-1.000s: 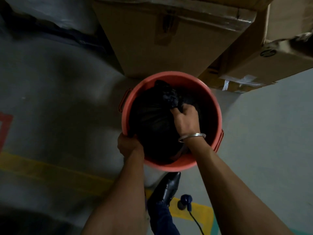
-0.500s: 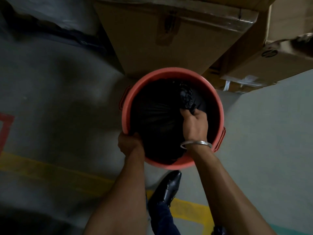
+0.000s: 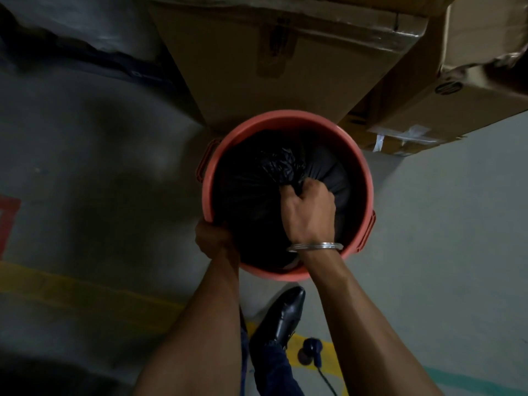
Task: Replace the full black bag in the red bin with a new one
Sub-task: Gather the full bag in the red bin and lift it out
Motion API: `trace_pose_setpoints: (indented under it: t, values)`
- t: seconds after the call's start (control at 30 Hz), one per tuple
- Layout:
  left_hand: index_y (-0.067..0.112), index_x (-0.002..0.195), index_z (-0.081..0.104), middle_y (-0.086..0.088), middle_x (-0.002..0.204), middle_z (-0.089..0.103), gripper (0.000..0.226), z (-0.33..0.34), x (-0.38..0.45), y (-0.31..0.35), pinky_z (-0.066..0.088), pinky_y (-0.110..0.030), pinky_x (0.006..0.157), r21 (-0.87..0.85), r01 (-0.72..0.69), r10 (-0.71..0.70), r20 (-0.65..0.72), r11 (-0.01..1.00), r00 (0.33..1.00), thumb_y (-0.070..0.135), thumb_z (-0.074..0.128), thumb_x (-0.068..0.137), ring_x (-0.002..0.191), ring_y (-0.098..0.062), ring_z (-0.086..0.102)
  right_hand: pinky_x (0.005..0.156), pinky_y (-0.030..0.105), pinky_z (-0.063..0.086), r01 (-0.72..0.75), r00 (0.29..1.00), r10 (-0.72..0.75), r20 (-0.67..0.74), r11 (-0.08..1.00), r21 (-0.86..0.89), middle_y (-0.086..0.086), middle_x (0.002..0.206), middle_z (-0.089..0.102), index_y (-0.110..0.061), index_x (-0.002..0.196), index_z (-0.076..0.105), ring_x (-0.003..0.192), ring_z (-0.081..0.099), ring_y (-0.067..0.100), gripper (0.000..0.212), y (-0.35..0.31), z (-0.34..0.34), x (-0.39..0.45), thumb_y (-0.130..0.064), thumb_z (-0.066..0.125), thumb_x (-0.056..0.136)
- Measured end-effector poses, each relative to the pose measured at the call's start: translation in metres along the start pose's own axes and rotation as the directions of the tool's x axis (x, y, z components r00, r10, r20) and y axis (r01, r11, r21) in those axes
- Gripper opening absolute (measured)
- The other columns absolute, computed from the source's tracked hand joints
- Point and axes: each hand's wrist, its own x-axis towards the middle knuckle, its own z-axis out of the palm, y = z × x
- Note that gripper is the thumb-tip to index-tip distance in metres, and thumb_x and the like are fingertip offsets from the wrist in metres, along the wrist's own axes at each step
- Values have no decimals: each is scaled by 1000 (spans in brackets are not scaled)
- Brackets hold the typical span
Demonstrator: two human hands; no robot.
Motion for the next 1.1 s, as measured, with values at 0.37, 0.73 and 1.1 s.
trace_pose_setpoints:
  t: [0.37, 0.73, 1.1]
  values:
    - [-3, 118, 61, -21, 118, 64, 29, 4, 7, 2, 43, -31, 84, 20, -39, 39, 3, 999, 999, 13, 54, 94, 111, -38, 60, 54, 45, 39, 42, 999, -42, -3, 994, 103, 2, 48, 43, -10, 53, 37, 50, 41, 25, 39, 1, -11, 9, -29, 58, 81]
    - [-2, 115, 63, -21, 115, 65, 34, 10, 9, 8, 43, -33, 77, 8, -32, 32, -18, 999, 999, 22, 60, 92, 109, -39, 62, 50, 39, 33, 138, 990, -138, -6, 984, 110, -1, 45, 41, -15, 51, 34, 44, 35, 17, 40, -12, -21, 1, -24, 58, 83]
    - [-5, 122, 59, -24, 125, 61, 39, 6, 12, 0, 43, -34, 86, 102, -158, 153, 61, 982, 986, 19, 63, 92, 116, -40, 57, 48, 41, 33, 127, 991, -130, 1, 970, 209, 11, 50, 48, -4, 57, 43, 45, 38, 17, 38, -24, -31, 6, -29, 56, 81]
